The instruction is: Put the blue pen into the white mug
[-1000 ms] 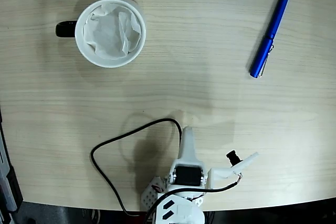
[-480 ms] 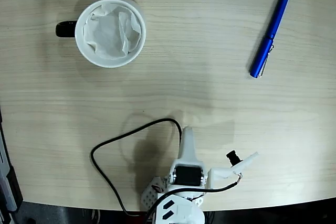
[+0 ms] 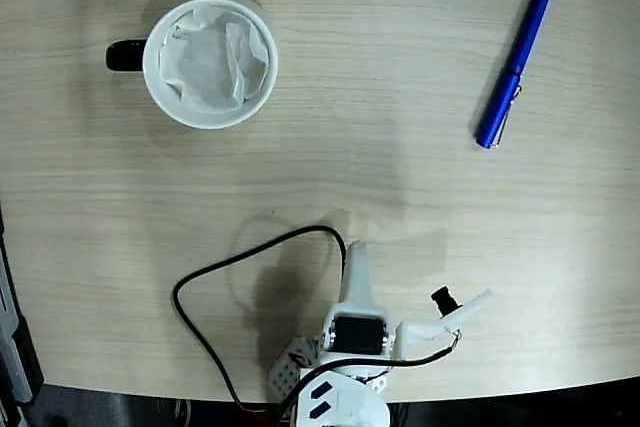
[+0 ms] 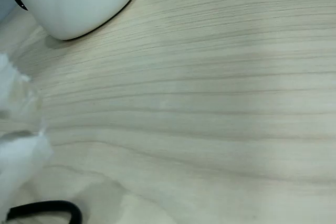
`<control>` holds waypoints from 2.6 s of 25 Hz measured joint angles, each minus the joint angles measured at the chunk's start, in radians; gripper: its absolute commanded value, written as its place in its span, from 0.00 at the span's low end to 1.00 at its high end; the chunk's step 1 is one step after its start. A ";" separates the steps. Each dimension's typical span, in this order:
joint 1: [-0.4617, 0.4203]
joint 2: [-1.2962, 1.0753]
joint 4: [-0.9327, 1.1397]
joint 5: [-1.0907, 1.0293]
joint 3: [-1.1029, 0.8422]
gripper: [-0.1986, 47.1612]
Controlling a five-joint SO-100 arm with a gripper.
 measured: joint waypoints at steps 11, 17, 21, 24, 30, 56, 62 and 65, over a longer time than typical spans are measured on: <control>0.006 -0.061 -0.026 0.003 -0.009 0.00; 0.017 -0.305 -0.081 0.008 -0.190 0.00; 0.040 -0.561 -0.084 -0.012 -0.382 0.00; 0.060 -0.772 -0.084 -0.114 -0.526 0.00; 0.161 -1.152 -0.084 -0.377 -0.785 0.00; 0.390 -2.235 0.179 -1.370 -1.950 0.00; 0.403 -2.356 0.219 -1.474 -2.080 0.01; 0.411 -2.405 0.244 -1.578 -2.118 0.12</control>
